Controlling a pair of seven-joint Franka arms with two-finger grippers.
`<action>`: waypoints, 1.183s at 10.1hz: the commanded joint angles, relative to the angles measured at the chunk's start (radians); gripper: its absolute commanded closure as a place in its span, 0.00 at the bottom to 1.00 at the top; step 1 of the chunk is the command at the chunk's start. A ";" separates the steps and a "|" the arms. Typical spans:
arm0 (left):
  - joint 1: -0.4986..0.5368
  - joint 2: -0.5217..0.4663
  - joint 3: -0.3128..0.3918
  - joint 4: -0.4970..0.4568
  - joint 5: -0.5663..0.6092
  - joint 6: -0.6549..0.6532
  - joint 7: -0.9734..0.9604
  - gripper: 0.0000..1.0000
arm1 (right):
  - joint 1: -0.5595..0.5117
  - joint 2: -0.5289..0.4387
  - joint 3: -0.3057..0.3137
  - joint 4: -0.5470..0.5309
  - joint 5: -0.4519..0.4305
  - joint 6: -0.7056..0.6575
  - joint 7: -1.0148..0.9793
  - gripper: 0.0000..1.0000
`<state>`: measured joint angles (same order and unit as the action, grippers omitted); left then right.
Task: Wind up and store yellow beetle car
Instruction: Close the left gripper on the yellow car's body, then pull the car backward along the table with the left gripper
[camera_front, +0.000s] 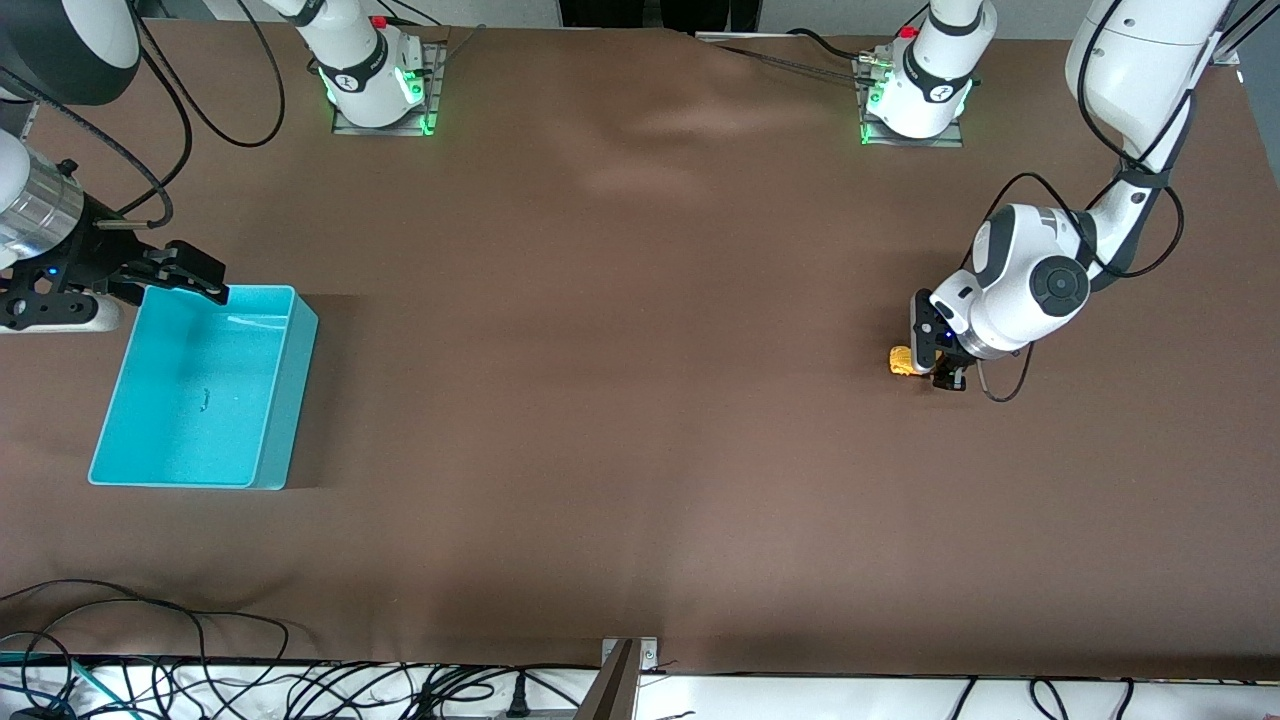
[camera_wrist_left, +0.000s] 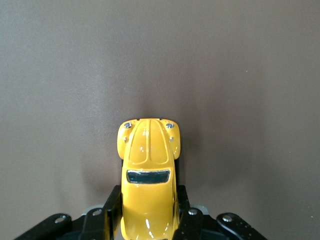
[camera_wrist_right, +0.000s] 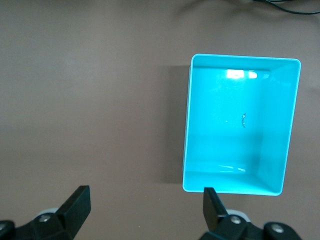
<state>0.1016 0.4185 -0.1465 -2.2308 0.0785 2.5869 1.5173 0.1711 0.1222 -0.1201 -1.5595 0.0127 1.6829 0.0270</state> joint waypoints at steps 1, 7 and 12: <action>0.038 0.077 0.014 0.017 0.037 0.036 0.006 0.93 | -0.005 -0.009 0.002 -0.005 0.003 -0.002 -0.012 0.00; 0.297 0.118 0.021 0.074 0.182 0.038 0.157 0.93 | -0.004 0.007 0.005 -0.005 0.013 0.009 -0.010 0.00; 0.314 0.132 0.021 0.100 0.185 0.038 0.202 0.93 | -0.004 0.007 0.005 -0.002 0.023 0.008 -0.004 0.00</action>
<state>0.4014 0.4588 -0.1274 -2.1671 0.2243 2.5973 1.7000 0.1716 0.1355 -0.1184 -1.5597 0.0192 1.6852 0.0270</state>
